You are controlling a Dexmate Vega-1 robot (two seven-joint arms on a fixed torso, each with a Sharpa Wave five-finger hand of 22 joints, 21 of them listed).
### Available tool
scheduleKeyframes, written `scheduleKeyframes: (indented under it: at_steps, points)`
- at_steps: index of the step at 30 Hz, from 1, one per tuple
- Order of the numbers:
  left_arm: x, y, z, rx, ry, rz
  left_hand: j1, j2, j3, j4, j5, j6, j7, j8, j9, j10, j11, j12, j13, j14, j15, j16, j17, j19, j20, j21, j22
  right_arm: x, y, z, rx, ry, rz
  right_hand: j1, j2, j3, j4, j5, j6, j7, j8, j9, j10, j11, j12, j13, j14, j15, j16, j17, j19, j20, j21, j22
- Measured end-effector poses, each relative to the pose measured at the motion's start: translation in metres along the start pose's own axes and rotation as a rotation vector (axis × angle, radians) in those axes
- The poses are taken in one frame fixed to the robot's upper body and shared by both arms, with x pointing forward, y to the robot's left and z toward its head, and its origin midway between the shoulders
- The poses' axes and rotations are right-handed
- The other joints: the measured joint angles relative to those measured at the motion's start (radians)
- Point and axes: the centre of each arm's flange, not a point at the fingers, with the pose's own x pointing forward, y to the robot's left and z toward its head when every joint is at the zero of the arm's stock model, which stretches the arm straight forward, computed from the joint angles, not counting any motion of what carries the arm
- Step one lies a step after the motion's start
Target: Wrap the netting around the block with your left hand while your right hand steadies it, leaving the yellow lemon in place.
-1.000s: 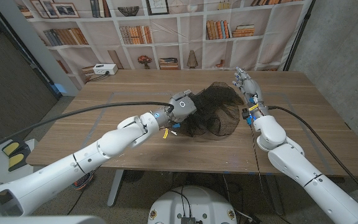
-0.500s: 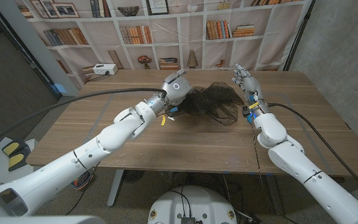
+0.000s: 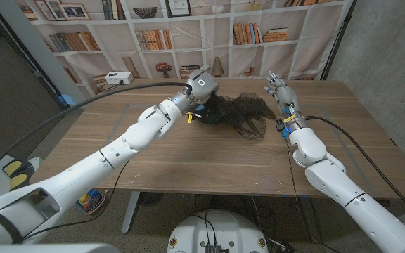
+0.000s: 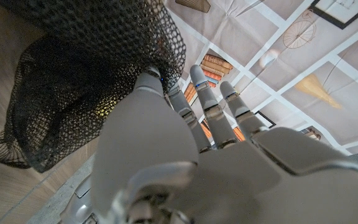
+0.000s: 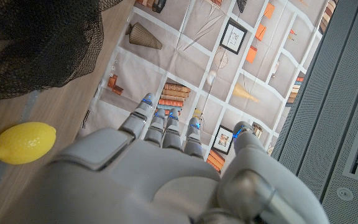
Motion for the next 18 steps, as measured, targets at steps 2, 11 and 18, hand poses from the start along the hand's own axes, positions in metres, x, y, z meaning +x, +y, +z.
scheduleKeyframes:
  at_steps: [2, 11, 18]
  points:
    - [0.006, -0.003, -0.001, -0.003, -0.001, -0.010, 0.004, -0.004, 0.000, 0.000, 0.001, 0.003, 0.003, 0.000, -0.002, 0.000, 0.000, 0.000, 0.005, 0.000, 0.000, 0.000, 0.001, 0.000, 0.000, 0.000, 0.000, -0.001, -0.003, -0.001, -0.001, 0.002, -0.004, 0.000, 0.000, 0.000, 0.000, 0.000, 0.000, 0.000, 0.000, 0.000, 0.000, 0.000, 0.000, 0.000, 0.000, 0.000, 0.000, 0.000, 0.000, 0.000, 0.000, 0.000]
    - [0.058, -0.024, -0.017, -0.027, 0.010, -0.054, 0.006, -0.006, -0.004, 0.004, 0.011, 0.003, 0.003, 0.000, -0.009, -0.007, -0.003, 0.000, 0.017, 0.000, 0.000, -0.006, 0.010, 0.011, 0.000, 0.008, 0.000, -0.002, -0.012, -0.005, -0.002, 0.012, -0.022, 0.000, 0.000, 0.000, 0.000, 0.000, 0.000, 0.000, 0.000, 0.000, 0.000, 0.000, 0.000, 0.000, 0.000, 0.000, 0.000, 0.000, 0.000, 0.000, 0.000, 0.000]
    - [0.085, -0.029, -0.027, -0.034, 0.045, -0.034, 0.011, -0.011, -0.004, 0.004, 0.012, 0.003, 0.003, 0.001, -0.012, -0.009, -0.001, 0.000, 0.028, 0.007, 0.000, -0.006, 0.017, 0.014, -0.003, 0.008, 0.000, -0.002, -0.020, -0.006, -0.007, 0.013, -0.032, 0.000, 0.000, 0.000, 0.000, 0.000, 0.004, 0.004, 0.000, 0.000, 0.000, 0.000, 0.000, 0.000, 0.000, 0.000, 0.000, 0.000, 0.000, 0.000, 0.000, 0.000]
